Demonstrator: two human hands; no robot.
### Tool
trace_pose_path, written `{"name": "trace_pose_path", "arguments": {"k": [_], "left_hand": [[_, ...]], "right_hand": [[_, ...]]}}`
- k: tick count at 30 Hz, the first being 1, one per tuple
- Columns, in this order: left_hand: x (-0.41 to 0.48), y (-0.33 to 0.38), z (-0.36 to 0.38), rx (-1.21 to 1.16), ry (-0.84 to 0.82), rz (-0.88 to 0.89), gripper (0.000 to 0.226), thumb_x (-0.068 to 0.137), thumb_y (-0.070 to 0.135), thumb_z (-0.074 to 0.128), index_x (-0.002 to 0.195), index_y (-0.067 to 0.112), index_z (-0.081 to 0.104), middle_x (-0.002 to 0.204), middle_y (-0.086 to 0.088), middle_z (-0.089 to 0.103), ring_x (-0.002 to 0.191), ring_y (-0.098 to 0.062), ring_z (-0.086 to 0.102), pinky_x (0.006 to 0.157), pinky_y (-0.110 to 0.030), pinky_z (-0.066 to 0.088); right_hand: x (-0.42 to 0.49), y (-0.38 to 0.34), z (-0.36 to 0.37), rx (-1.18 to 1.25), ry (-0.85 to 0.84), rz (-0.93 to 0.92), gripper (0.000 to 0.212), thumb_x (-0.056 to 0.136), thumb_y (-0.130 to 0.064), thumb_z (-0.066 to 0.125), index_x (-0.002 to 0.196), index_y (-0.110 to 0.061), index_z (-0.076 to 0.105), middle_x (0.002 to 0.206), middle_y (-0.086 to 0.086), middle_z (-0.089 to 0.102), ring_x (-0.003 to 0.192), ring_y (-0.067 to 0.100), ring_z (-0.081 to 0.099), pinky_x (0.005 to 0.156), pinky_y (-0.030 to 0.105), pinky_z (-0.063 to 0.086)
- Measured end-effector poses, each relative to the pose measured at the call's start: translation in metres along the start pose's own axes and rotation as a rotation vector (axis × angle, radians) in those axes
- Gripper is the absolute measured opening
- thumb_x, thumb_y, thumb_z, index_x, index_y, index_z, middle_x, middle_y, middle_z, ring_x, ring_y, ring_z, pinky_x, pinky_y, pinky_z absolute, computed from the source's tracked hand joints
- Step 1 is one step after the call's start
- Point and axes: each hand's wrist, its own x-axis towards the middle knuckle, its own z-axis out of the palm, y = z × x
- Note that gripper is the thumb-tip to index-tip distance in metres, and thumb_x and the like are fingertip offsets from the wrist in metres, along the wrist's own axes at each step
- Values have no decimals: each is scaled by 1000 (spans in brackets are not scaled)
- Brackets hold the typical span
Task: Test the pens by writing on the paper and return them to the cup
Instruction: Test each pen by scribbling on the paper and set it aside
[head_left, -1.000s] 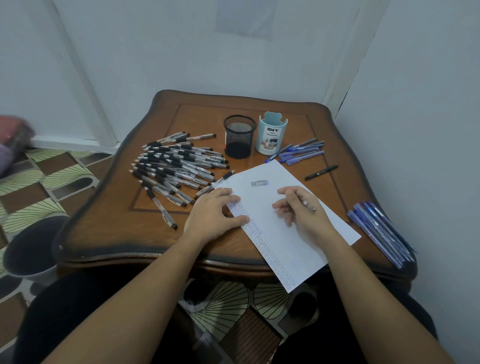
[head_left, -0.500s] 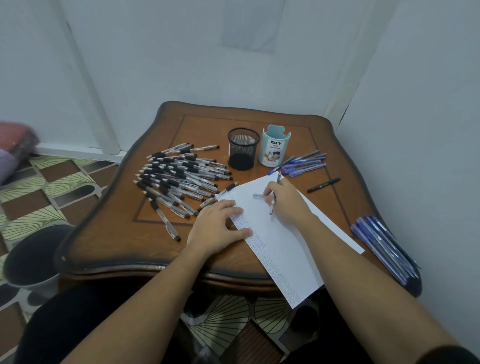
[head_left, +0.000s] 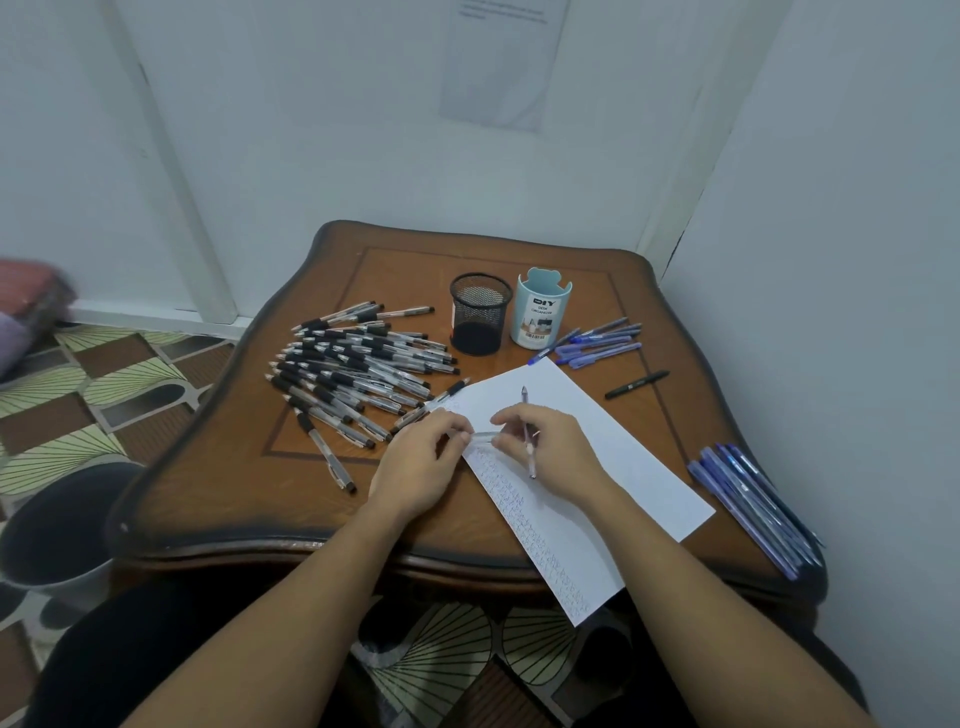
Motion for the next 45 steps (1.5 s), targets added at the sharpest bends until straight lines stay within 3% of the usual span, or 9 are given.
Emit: {"name": "trace_pose_path", "arguments": {"k": [5, 12, 21, 23, 26, 35, 39, 42, 45], "left_hand": [[-1, 0, 0, -128, 70, -79, 11, 98, 27, 53, 97, 33, 62, 93, 18, 62, 89, 6, 52, 72, -20, 40], [1, -1, 1, -223, 108, -106, 11, 95, 26, 58, 90, 34, 63, 89, 12, 66, 91, -6, 58, 82, -34, 49], [5, -3, 1, -250, 93, -124, 10, 94, 28, 61, 90, 37, 64, 90, 15, 69, 97, -6, 59, 91, -40, 49], [5, -3, 1, -265, 80, -123, 11, 94, 28, 60, 93, 38, 65, 90, 17, 70, 100, -7, 59, 94, -40, 47], [6, -4, 1, -256, 59, -134, 16, 95, 28, 59, 100, 41, 68, 97, 19, 70, 108, -9, 56, 100, -42, 44], [8, -6, 1, -287, 100, -154, 19, 95, 22, 59, 99, 36, 72, 108, 9, 67, 109, -12, 55, 100, -40, 45], [5, -3, 0, -301, 112, -157, 16, 95, 23, 60, 102, 31, 72, 108, 9, 67, 107, -10, 56, 98, -37, 46], [5, -2, -1, -291, 113, -144, 15, 96, 24, 59, 102, 30, 72, 108, 10, 67, 108, -9, 56, 98, -34, 46], [4, -4, 0, -257, 93, -129, 15, 94, 28, 61, 102, 31, 73, 109, 13, 68, 109, -7, 57, 98, -34, 46]], "right_hand": [[-2, -5, -14, 486, 127, 272, 36, 106, -19, 31, 106, -25, 67, 78, 5, 52, 70, 13, 46, 56, 24, 41], [-10, -3, -14, 614, 94, 348, 18, 100, -5, 44, 86, -10, 53, 70, 8, 63, 63, 17, 49, 51, 27, 40], [-13, -8, -9, 672, 49, 272, 6, 93, -7, 63, 93, -9, 69, 79, 9, 71, 65, 13, 53, 51, 24, 40], [-13, -9, -8, 745, 61, 290, 11, 94, -12, 64, 95, -8, 74, 83, 11, 74, 70, 14, 59, 55, 25, 42], [-11, -10, -10, 837, 46, 363, 34, 103, -19, 45, 98, -6, 75, 91, 14, 76, 75, 17, 65, 56, 26, 44], [-9, -3, -7, 652, -91, 295, 27, 105, -24, 43, 108, -19, 70, 96, 6, 73, 76, 13, 58, 53, 25, 42], [-3, 0, -14, 586, 99, 316, 7, 94, -16, 65, 91, -11, 61, 79, 8, 64, 70, 19, 54, 53, 25, 43], [-6, 2, -25, 373, 132, 251, 7, 84, -15, 77, 82, -15, 70, 84, 0, 68, 81, 16, 59, 67, 24, 45], [-7, 5, -33, -36, -31, 136, 11, 88, -18, 73, 97, -24, 74, 94, -10, 68, 84, 8, 56, 74, 21, 43]]}}
